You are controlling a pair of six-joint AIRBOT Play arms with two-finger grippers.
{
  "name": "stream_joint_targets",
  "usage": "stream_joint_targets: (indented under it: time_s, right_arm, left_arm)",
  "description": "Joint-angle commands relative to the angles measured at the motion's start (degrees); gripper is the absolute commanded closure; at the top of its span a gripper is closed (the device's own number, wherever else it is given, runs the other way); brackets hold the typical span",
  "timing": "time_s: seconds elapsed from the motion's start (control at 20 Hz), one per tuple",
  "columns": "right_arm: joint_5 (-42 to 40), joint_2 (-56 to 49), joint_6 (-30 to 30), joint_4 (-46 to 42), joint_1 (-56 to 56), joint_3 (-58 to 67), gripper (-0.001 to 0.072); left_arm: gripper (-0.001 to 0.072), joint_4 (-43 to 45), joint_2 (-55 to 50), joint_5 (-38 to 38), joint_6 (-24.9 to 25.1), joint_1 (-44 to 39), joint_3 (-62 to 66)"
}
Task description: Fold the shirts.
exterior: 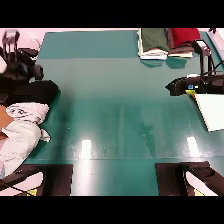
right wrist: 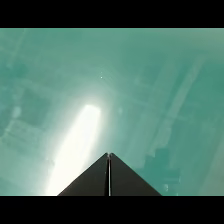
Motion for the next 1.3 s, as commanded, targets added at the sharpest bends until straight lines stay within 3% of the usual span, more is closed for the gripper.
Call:
stream_joint_targets:
  time_s: [0.0, 0.25, 0.3, 0.35, 0.4, 0.6, 0.75, 1.0, 1.25]
  right_arm:
    - [0.8, 0.0, 0.0, 0.0, 0.0, 0.0, 0.0693]
    - [1.5, 0.0, 0.0, 0.0, 0.0, 0.0, 0.0693]
    - [1.4, 0.0, 0.0, 0.0, 0.0, 0.0, 0.0693]
    - [1.2, 0.0, 0.0, 0.0, 0.0, 0.0, 0.0693]
    - [0.7, 0.0, 0.0, 0.0, 0.0, 0.0, 0.0693]
    - [-0.3, 0.0, 0.0, 0.1, 0.0, 3.8, 0.0693]
    - [-0.7, 0.0, 0.0, 0.1, 0.0, 12.4, 0.0693]
    - [-2.6, -0.1, 0.0, -0.1, 0.0, 26.5, 0.0693]
    - [-2.5, -0.1, 0.0, -0.6, 0.0, 35.4, 0.0693]
  left_arm:
    - [0.0097, 0.9, -2.9, 9.0, -0.3, 5.0, -11.2]
    - [0.01, 0.7, -12.3, 10.6, -0.9, 5.4, -11.5]
    - [0.0241, 0.8, -12.3, 10.4, -2.1, 5.4, -11.3]
    - [0.058, 0.8, -12.1, 9.3, -2.2, 5.4, -10.3]
    - [0.0673, 0.8, -11.5, 8.1, -1.6, 5.4, -9.0]
    - [0.0679, 0.7, -2.2, 6.2, 0.4, 4.5, 1.2]
    - [0.068, 0.7, 8.5, 3.7, 3.5, -0.8, 11.1]
    - [0.068, 0.5, 15.4, -4.4, 7.0, -18.0, 21.7]
    - [0.0679, 0.2, 9.0, -6.9, 7.7, -38.7, 21.2]
